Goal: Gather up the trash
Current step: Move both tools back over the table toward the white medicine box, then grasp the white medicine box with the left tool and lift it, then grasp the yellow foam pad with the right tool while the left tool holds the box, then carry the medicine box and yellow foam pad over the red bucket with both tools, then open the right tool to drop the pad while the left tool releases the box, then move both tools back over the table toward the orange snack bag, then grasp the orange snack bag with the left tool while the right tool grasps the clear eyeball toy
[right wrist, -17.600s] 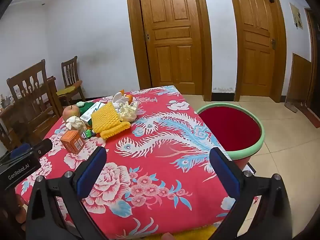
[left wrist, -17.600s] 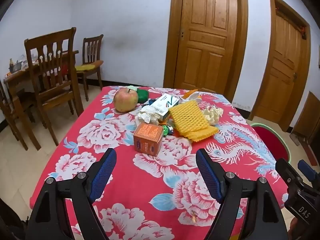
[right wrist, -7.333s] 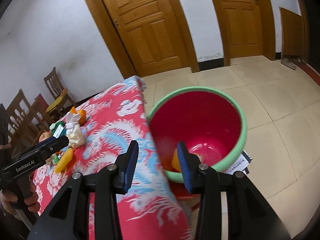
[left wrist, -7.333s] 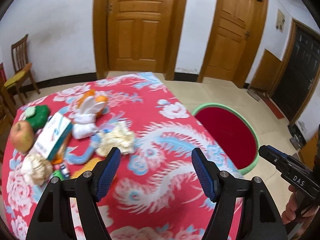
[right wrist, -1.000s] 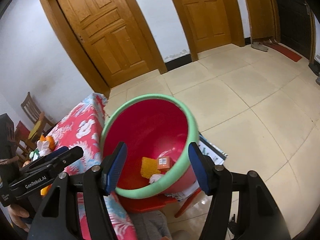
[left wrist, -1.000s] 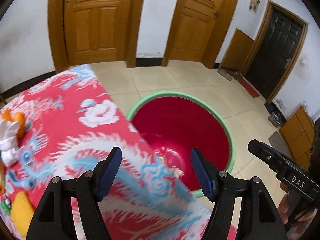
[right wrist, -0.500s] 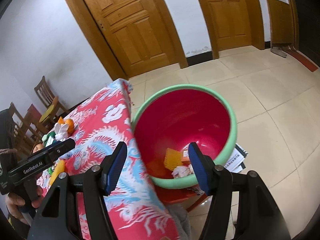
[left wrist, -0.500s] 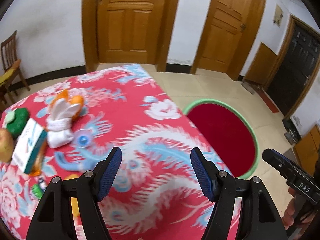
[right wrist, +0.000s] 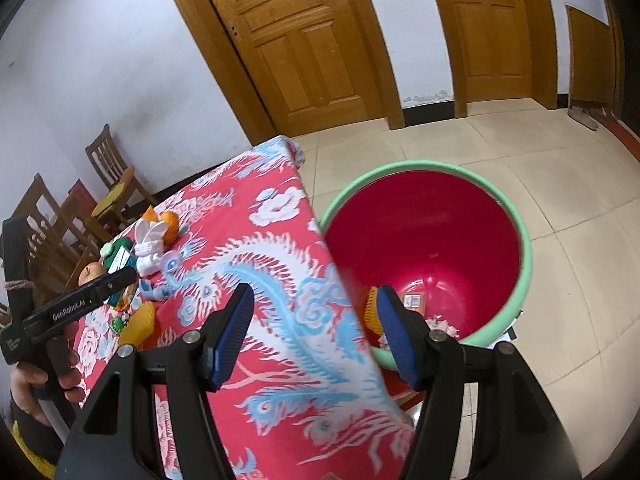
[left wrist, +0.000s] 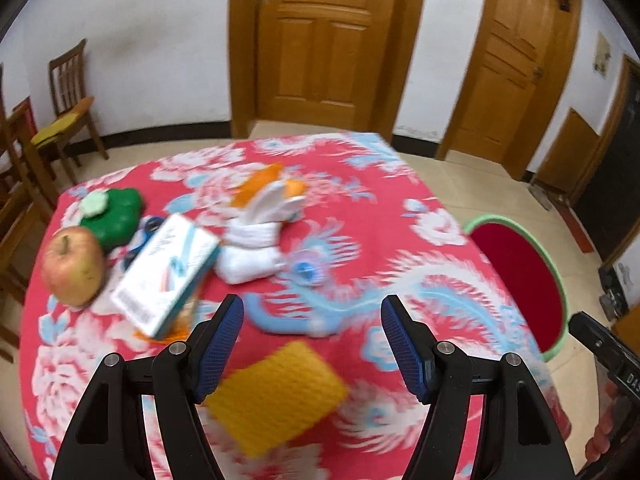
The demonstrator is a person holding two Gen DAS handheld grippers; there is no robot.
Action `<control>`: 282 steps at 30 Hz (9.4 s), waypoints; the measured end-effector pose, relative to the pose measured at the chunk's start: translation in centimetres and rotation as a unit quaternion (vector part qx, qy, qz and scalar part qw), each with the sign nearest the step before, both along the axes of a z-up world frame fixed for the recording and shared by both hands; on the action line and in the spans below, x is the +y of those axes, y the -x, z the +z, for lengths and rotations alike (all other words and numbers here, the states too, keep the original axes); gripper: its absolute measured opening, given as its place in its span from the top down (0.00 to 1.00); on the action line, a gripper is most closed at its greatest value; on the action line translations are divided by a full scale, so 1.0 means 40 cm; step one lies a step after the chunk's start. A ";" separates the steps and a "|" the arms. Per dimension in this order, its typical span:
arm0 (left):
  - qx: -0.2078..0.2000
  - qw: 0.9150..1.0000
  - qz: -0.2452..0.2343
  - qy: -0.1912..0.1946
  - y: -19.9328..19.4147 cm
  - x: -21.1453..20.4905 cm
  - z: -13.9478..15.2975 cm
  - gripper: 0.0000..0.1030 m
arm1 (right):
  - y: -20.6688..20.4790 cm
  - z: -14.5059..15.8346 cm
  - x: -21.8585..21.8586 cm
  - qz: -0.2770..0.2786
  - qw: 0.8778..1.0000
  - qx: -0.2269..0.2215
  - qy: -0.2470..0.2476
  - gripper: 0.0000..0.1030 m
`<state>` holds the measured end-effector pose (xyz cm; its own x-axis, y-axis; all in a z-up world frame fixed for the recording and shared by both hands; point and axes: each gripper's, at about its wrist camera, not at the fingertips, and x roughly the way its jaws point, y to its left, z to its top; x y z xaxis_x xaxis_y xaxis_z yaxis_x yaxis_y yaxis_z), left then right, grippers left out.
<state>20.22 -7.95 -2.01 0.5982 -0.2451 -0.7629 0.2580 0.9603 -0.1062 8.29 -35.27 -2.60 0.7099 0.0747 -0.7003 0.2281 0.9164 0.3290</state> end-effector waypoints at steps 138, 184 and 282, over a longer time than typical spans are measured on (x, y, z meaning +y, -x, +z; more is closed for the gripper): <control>-0.007 0.989 -0.137 0.055 0.140 -0.256 0.030 0.42 | 0.085 -0.014 -0.163 -0.073 0.997 -0.030 -0.023 0.87; -0.012 0.969 -0.246 0.017 0.073 -0.587 -0.044 0.28 | 0.081 -0.080 -0.330 -0.152 0.988 -0.007 -0.013 0.63; 0.022 0.996 0.083 0.032 -0.153 0.238 -0.145 0.51 | -0.347 -0.074 0.387 0.165 0.984 0.058 0.038 0.63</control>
<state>26.34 1.56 -7.81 0.6003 -0.1943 -0.7758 0.0902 0.9803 -0.1757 22.19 -19.80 -5.55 0.5711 0.2323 -0.7873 -0.0549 0.9678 0.2457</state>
